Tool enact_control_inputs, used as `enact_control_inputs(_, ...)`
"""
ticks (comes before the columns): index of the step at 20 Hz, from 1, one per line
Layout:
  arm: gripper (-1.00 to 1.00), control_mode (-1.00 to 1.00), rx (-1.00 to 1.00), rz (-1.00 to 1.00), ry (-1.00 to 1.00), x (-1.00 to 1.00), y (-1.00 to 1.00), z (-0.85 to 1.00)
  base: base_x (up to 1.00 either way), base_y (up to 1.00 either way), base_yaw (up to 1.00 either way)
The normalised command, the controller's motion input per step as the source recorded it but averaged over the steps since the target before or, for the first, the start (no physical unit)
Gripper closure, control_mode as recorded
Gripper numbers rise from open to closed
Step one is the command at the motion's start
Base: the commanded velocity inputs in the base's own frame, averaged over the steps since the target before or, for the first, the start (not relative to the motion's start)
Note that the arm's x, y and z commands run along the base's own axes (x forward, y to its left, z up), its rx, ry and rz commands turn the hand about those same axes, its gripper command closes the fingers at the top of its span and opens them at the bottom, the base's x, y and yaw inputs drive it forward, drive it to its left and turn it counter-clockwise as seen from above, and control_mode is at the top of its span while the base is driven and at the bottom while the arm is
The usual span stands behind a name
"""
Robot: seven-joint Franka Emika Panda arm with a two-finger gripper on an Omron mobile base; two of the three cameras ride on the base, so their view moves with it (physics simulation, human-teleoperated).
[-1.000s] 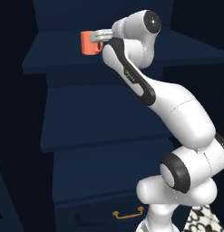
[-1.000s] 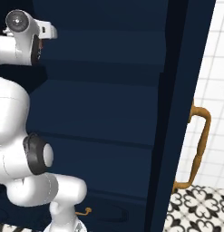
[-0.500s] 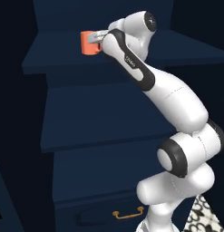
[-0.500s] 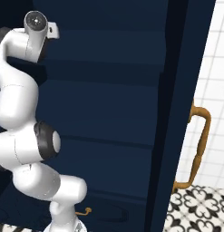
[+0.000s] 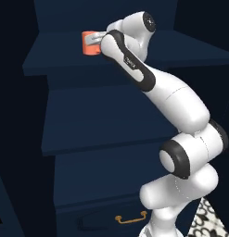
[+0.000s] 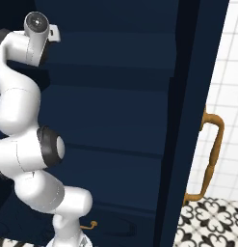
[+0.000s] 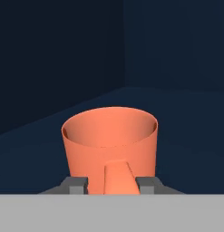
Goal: Pick the kettle from the counter and place it on the tray. Then pick the mug from the cabinet and place it on the tray. Then close the cabinet doors.
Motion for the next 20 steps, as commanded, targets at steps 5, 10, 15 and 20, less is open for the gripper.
enact_control_inputs(5, 1.0, -1.0, 0.0, 0.0, 0.01, 0.0, 0.01, 0.0, 0.0, 0.0, 0.0)
enact_control_inputs(10, 1.0, -1.0, 0.0, 0.0, 0.0, -0.05, 0.0, 0.0, 0.0, 0.0, 0.0)
enact_control_inputs(15, 1.0, -1.0, 0.04, -0.08, -0.08, -0.8, -0.04, -0.02, 0.0, 0.0, 0.0)
enact_control_inputs(20, 1.0, -1.0, 0.13, -0.12, -0.09, -1.0, -0.33, 0.0, 0.0, 0.0, 0.0)
